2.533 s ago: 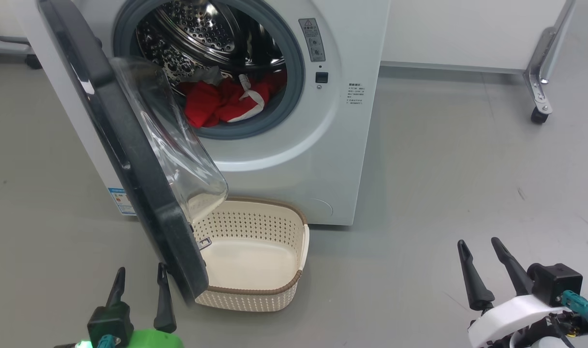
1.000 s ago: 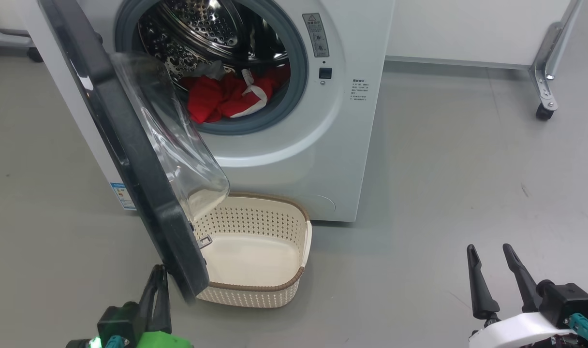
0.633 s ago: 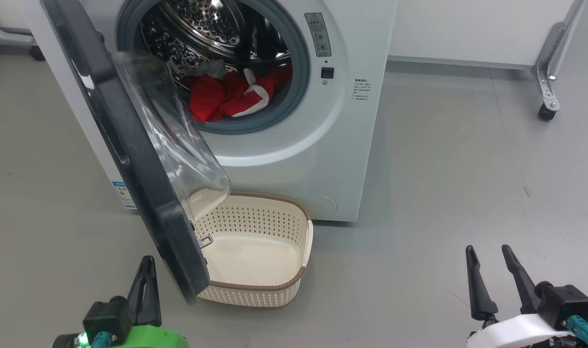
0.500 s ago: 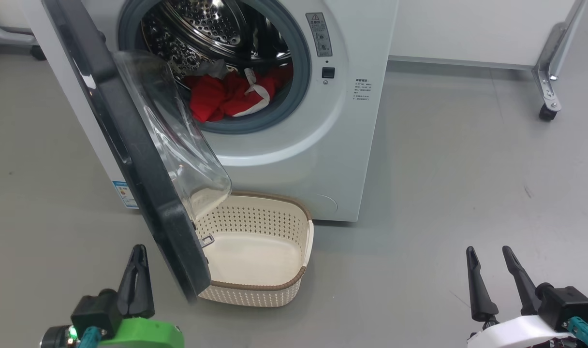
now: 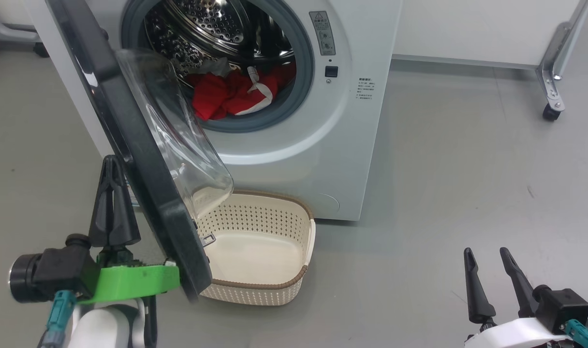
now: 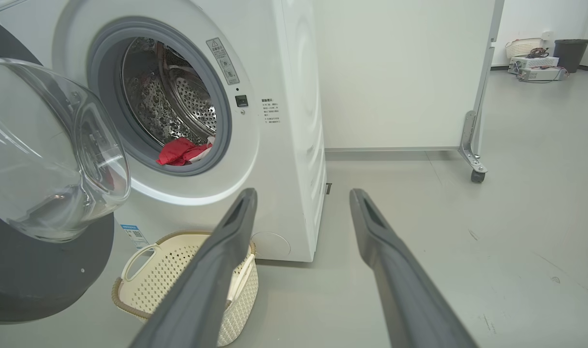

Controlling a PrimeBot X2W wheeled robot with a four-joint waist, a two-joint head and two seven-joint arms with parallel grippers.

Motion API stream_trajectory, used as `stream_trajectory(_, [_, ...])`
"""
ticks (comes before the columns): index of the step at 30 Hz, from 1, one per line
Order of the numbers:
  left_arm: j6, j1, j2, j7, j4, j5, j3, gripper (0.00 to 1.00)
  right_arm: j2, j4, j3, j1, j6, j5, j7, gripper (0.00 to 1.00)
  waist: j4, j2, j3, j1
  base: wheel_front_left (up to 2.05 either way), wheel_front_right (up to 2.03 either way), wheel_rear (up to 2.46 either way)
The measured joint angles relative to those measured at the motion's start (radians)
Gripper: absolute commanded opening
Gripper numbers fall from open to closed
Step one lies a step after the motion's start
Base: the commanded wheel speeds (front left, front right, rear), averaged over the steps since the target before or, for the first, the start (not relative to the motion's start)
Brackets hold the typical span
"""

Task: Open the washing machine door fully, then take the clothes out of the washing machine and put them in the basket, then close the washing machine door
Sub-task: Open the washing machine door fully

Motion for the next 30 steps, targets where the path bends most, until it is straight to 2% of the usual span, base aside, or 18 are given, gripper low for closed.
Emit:
stream_trajectory(8, [0.000,-0.012,0.000,0.000,-0.044,0.000,-0.100,0.00,0.010,-0.001,0.013,0.000,0.000,-0.008,0.000,1.00,-0.015,0.0000,0.002,0.0000,0.00,0.00,0.00])
stream_trajectory(17, [-0.002,0.049,0.001,0.000,0.059,-0.004,-0.211,0.00,0.023,0.001,0.018,-0.001,0.001,-0.009,0.000,1.00,-0.051,0.0000,0.006,0.0000,0.00,0.00,0.00])
stream_trajectory(30, [-0.002,0.065,0.002,0.009,0.190,-0.035,-0.244,0.00,0.028,0.007,0.006,-0.002,0.002,-0.013,0.000,1.00,-0.085,0.0000,0.011,0.0000,0.00,0.00,0.00])
